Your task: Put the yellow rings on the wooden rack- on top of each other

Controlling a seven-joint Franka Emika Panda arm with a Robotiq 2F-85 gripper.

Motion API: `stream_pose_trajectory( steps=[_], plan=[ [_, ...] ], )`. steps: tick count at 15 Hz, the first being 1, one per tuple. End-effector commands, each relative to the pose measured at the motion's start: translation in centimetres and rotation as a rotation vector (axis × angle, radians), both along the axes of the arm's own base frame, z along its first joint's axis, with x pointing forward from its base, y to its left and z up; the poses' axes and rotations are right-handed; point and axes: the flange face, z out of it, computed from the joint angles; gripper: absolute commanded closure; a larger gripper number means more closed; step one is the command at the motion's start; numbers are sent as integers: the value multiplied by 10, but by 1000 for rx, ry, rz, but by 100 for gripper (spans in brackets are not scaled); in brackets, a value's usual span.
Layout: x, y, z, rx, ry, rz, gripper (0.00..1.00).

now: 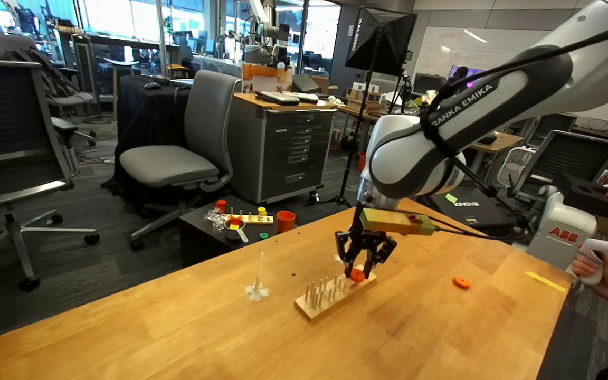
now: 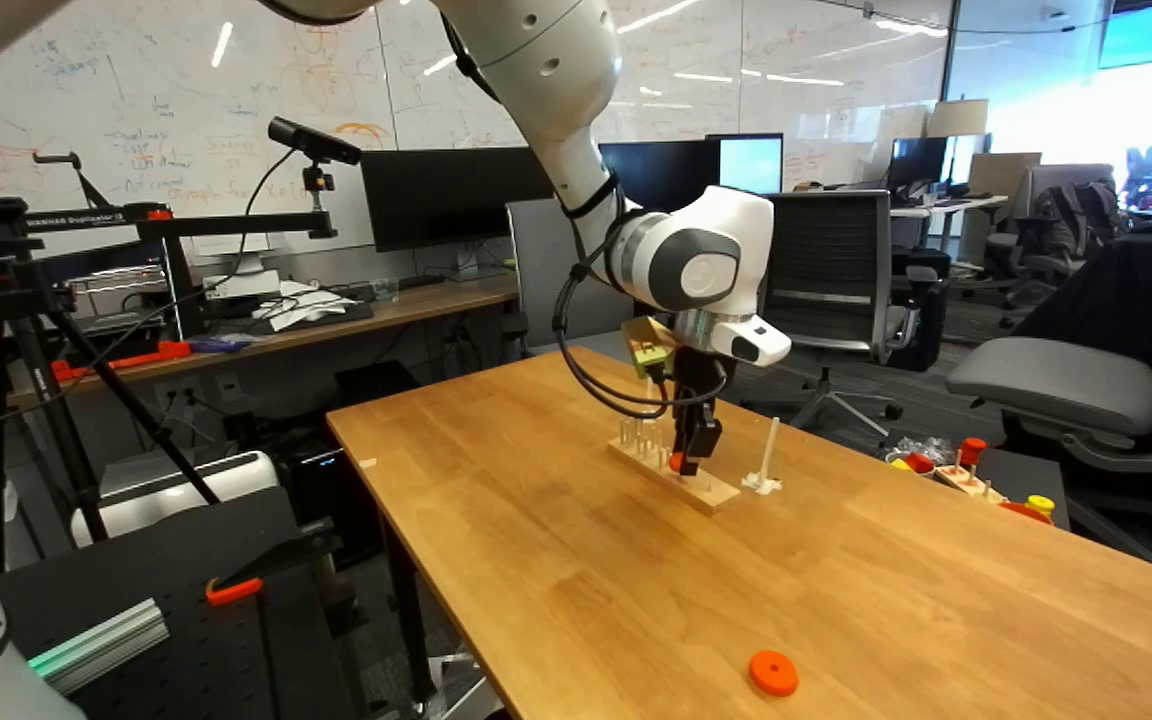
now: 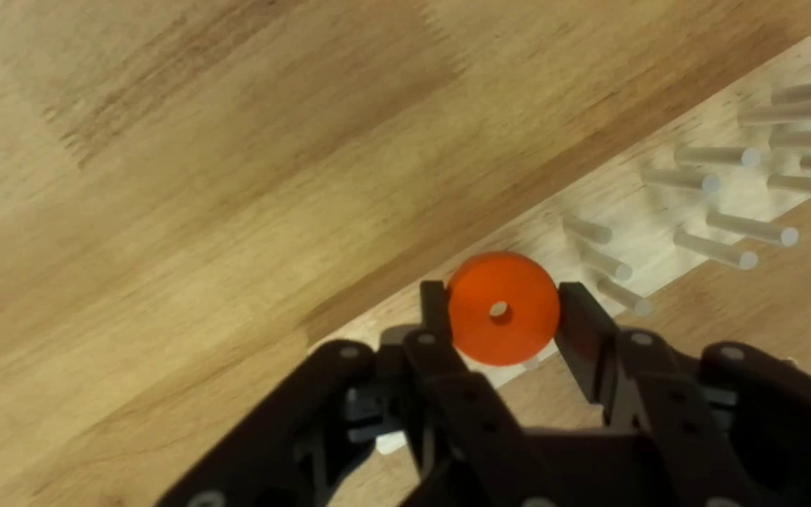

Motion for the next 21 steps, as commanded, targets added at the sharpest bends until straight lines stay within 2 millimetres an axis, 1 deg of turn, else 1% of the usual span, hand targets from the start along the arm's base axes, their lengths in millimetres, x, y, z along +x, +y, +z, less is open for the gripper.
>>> stream_pose_trajectory(
  steps=[1,5,11,14,18,21],
  plan=[
    [9,7,0,4,10,0,82],
    [10,8,-1,11,18,2,82],
    [4,8,-7,28,52,1,82],
    [3,5,-8,33,62,-5,82],
    [6,0,-6,29,60,-11,82],
    [8,2,-5,22,55,-7,82]
  ],
)
